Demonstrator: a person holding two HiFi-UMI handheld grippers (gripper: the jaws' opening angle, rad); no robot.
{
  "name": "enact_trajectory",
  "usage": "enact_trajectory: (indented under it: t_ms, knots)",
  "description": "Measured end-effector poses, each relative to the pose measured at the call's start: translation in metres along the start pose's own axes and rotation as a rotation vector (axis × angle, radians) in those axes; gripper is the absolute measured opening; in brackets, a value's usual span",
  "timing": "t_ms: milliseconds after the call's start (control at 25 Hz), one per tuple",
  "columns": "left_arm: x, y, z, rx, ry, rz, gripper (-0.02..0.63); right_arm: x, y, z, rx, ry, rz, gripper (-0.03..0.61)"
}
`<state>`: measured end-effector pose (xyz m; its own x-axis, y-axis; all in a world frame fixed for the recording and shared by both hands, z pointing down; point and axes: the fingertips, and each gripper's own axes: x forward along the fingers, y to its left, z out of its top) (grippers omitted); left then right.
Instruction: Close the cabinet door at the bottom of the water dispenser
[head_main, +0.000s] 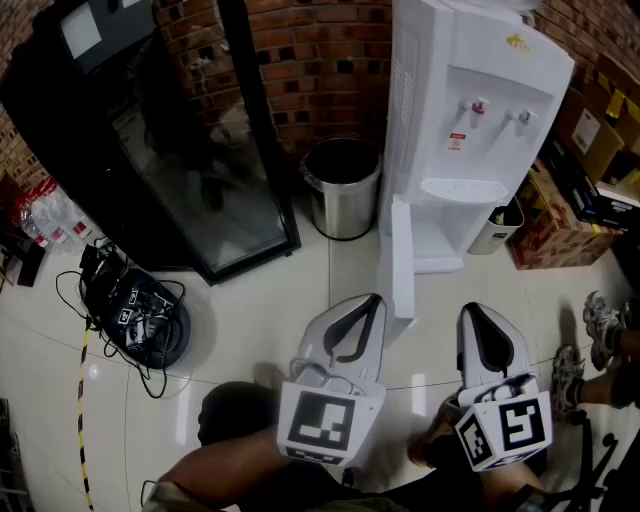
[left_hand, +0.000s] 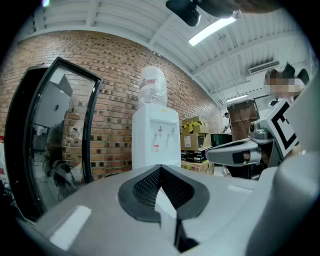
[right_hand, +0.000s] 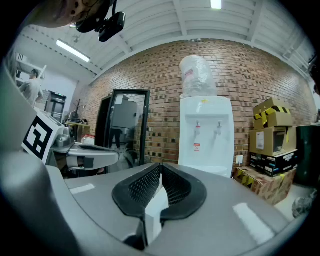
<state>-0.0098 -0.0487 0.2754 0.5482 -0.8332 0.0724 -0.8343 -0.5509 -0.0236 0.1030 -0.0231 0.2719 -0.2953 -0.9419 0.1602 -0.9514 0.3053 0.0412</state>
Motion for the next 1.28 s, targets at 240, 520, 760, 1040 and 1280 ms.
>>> enact_trajectory:
  t_ms: [240,520,760,1040,1280]
  knots:
    - [0.017,0.016,-0.025,-0.002,0.050,0.005,0.001,0.027,0.003,-0.021,-0.029,0.056,0.056,0.090]
    - [0.037,0.031,-0.040,0.052,0.072,0.018,0.002,0.067,0.010,-0.043,-0.042,0.130,0.098,0.124]
    - [0.047,0.037,-0.044,0.052,0.082,0.016,0.049,0.087,0.021,-0.085,-0.057,0.245,0.139,0.130]
    - [0.051,0.036,-0.042,0.037,0.077,0.006,0.049,0.102,0.043,-0.127,-0.173,0.379,0.173,0.131]
    - [0.052,0.036,-0.043,0.029,0.081,0.004,0.049,0.110,0.046,-0.160,-0.243,0.475,0.181,0.126]
